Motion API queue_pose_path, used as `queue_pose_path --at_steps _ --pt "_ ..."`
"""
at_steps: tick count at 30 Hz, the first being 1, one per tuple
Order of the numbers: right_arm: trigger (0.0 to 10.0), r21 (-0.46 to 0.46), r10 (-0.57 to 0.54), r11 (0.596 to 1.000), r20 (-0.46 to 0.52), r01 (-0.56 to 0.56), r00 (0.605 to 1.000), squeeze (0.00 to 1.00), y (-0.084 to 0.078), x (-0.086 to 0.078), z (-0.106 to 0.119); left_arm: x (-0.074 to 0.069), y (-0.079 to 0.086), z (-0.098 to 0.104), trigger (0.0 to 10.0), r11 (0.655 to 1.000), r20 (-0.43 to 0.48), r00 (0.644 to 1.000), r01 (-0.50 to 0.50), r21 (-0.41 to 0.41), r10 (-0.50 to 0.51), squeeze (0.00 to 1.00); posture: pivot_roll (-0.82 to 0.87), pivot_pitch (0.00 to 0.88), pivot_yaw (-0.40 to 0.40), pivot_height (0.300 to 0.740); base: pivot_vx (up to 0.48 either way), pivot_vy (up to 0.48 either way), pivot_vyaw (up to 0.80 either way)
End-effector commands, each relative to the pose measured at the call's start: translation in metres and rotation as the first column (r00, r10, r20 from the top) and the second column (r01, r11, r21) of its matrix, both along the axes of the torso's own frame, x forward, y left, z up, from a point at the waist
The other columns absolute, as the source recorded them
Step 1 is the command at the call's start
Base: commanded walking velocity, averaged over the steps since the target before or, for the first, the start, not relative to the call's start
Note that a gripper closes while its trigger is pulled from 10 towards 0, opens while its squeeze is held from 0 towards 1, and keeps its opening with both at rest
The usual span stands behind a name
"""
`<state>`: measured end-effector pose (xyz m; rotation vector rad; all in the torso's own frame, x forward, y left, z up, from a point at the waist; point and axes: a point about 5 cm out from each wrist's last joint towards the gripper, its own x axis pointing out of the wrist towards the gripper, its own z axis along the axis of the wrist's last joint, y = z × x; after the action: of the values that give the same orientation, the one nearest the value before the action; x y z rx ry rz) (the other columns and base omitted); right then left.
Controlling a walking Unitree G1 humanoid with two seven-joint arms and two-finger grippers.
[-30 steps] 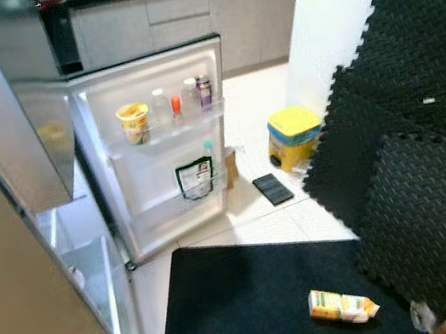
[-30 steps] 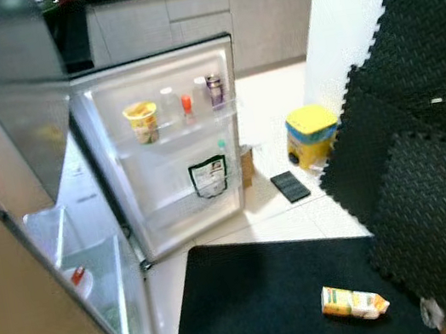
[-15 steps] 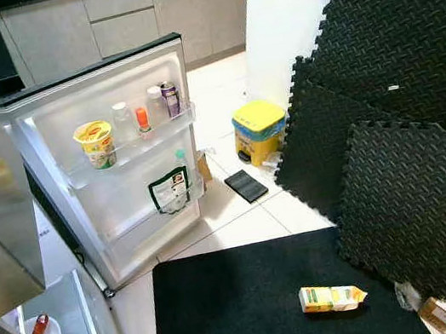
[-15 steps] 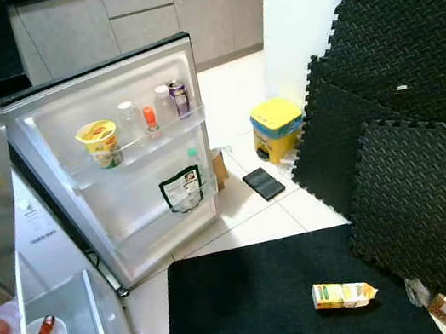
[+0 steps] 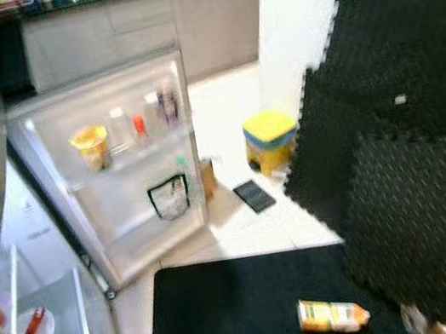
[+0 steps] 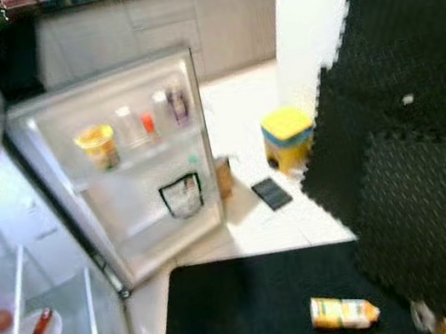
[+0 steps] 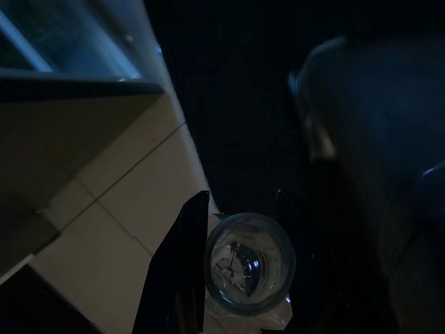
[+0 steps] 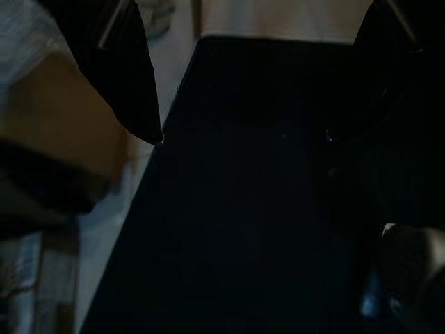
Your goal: Restocking fridge
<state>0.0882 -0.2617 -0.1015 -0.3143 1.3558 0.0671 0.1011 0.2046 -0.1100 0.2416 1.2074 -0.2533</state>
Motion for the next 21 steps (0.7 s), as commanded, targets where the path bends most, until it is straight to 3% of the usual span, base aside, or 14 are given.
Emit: queue_pose_path --at_steps 1,13,21 --pt "10.0 0.003 -0.015 1.0 -0.008 0.015 1.0 0.0 -0.0001 -0.0047 -0.001 -0.0022 -0.0051 -0.0014 10.0 1.0 -0.011 1.0 -0.008 -0.016 0.008 0.0 0.02 0.0 -0.033 0.74 0.0 0.0 0.0" --pt "10.0 0.004 -0.015 1.0 -0.007 0.015 1.0 0.0 0.0 -0.0046 -0.001 -0.0025 -0.0067 -0.0017 10.0 1.0 -0.019 1.0 -0.009 -0.029 0.008 0.0 0.02 0.0 -0.033 0.74 0.0 0.0 0.0" --pt "10.0 0.005 -0.013 1.0 -0.006 0.013 1.0 0.0 0.0 -0.0045 -0.0009 -0.003 -0.009 -0.0022 10.0 0.999 -0.028 1.0 0.003 -0.039 -0.004 0.0 0.02 0.0 -0.033 0.74 0.0 -0.472 0.0"
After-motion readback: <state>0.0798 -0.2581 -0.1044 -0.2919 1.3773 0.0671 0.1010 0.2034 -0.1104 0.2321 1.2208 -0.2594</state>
